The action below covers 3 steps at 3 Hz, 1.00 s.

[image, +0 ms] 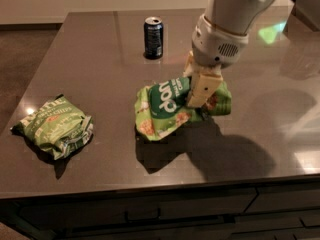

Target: Pick green rice chip bag

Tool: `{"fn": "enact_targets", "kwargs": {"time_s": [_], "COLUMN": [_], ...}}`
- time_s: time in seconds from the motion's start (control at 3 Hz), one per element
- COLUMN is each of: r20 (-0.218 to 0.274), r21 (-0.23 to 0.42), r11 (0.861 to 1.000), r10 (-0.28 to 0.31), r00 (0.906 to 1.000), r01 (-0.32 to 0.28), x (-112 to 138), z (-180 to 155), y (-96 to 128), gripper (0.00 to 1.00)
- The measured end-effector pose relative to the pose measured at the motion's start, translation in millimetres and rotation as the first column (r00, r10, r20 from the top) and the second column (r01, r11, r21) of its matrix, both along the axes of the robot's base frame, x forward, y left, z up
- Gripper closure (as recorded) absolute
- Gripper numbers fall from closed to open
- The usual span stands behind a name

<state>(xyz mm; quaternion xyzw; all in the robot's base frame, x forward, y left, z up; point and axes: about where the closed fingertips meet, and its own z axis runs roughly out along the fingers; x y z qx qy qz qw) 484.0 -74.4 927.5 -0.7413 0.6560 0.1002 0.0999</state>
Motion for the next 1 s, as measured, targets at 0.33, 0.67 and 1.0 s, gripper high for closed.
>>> {"fn": "enact_targets", "kwargs": {"time_s": [0.33, 0.67, 1.0], "r20": [0.030, 0.073, 0.102], "r21": [0.037, 0.079, 0.097], "r11": [0.999, 0.997, 0.995], "r10": [0.015, 0.018, 0.007], "r00": [0.9994, 0.9972, 0.9947], "r01": [-0.016, -0.024, -0.017], "x": [15.5, 30.4, 37.7], "z": [27.9, 54.0, 56.5], "y": [7.8, 15.1, 20.0], "gripper": [1.00, 1.00, 1.00]}}
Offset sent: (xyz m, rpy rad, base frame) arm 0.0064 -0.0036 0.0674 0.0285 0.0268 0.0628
